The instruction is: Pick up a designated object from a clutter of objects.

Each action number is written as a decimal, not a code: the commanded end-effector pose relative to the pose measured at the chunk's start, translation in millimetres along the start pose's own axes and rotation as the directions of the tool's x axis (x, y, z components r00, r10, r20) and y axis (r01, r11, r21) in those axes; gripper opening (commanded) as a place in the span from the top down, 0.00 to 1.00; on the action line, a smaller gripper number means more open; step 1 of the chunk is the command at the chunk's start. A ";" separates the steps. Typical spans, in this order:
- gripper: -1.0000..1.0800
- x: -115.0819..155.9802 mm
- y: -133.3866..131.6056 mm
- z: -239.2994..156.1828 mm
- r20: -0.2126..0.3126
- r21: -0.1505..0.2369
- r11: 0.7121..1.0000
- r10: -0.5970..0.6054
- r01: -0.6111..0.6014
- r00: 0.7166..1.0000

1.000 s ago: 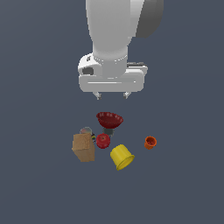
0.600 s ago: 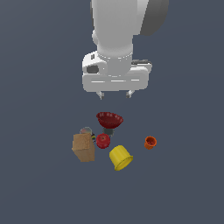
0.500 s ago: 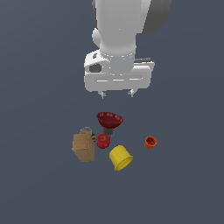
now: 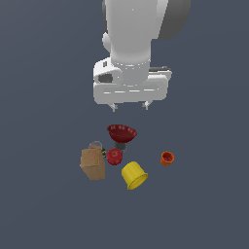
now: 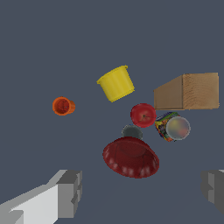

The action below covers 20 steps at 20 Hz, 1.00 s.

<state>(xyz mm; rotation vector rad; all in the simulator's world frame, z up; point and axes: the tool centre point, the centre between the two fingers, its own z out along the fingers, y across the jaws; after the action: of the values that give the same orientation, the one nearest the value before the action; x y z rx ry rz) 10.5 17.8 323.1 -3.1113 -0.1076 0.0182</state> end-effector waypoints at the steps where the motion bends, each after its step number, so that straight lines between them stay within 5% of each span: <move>1: 0.04 5.6 6.5 4.9 0.000 0.000 1.000 -0.001 0.001 1.000; 20: 0.04 77.6 123.4 99.3 -0.010 -0.019 0.999 -0.030 0.029 1.000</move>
<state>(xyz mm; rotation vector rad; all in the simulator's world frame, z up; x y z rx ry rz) 90.5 -88.7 227.3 -3.1249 -0.1482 0.0032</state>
